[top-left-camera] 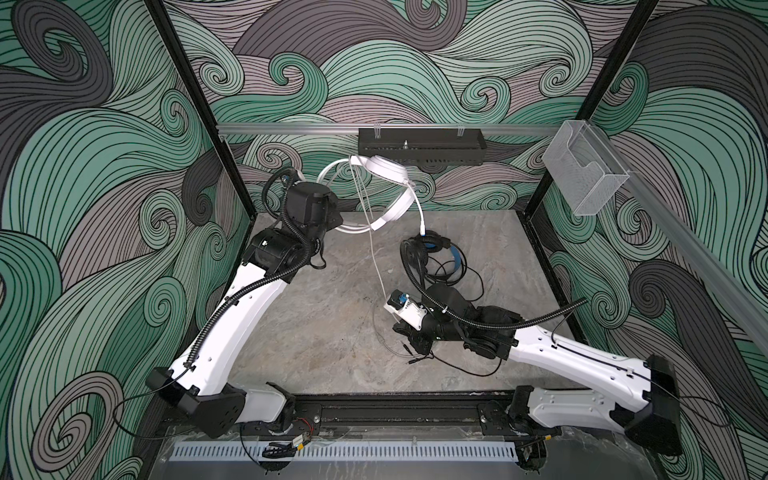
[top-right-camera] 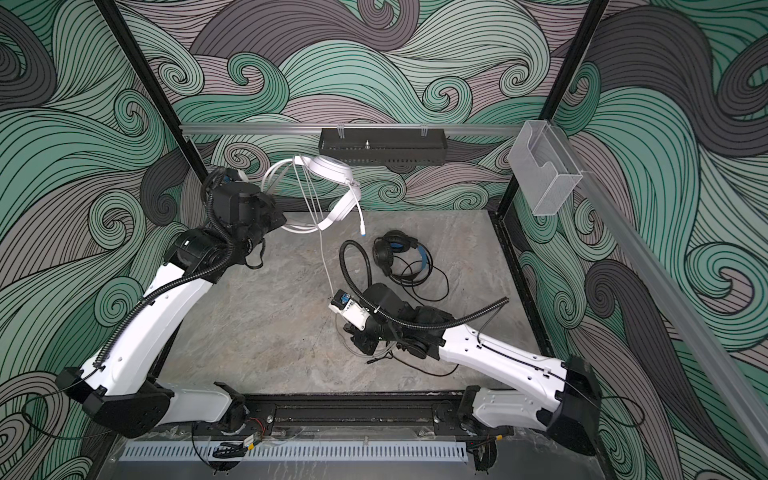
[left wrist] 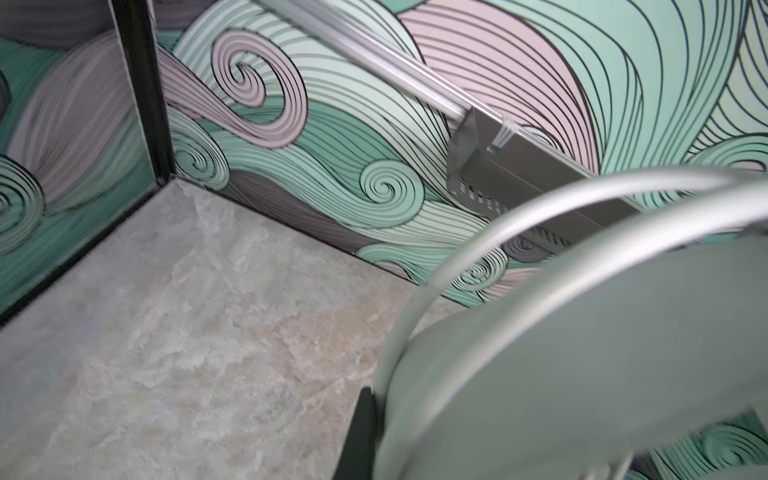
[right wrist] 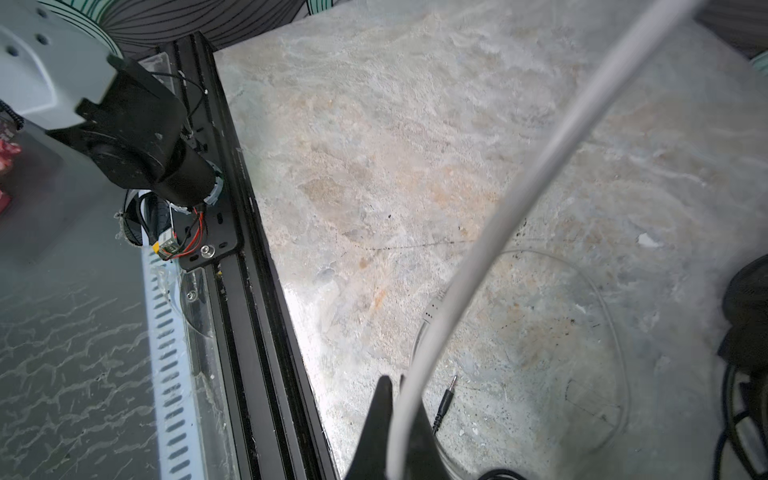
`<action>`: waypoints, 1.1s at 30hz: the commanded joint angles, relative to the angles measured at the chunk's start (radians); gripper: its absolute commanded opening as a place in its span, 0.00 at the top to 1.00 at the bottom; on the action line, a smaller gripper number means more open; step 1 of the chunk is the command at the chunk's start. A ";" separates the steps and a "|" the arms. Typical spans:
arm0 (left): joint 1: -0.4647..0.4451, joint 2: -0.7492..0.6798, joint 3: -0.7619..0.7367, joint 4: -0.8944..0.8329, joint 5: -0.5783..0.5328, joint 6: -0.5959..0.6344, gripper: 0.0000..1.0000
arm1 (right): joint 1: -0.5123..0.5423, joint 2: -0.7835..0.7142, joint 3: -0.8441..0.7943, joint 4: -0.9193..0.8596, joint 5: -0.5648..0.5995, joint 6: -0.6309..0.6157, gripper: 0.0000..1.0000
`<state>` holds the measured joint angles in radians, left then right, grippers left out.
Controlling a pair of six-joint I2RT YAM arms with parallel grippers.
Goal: Wrap the headphones
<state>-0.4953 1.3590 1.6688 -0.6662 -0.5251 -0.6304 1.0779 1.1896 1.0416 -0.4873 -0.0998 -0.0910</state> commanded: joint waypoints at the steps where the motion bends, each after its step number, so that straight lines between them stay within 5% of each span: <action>1: -0.022 0.014 -0.007 0.150 -0.144 0.125 1.00 | 0.049 -0.021 0.099 -0.155 0.117 -0.062 1.00; 16: -0.158 -0.052 -0.257 0.332 -0.335 0.623 1.00 | 0.116 0.130 0.645 -0.544 0.514 -0.322 1.00; 23: -0.175 -0.131 -0.295 0.253 -0.083 0.848 1.00 | 0.097 0.188 0.716 -0.524 0.710 -0.442 1.00; 33: -0.193 -0.224 -0.310 0.068 0.197 0.914 1.00 | 0.006 0.205 0.790 -0.400 0.708 -0.508 1.00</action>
<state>-0.6830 1.1793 1.3514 -0.5621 -0.4427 0.2596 1.1069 1.3926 1.7954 -0.9333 0.5762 -0.5648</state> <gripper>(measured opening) 0.060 0.054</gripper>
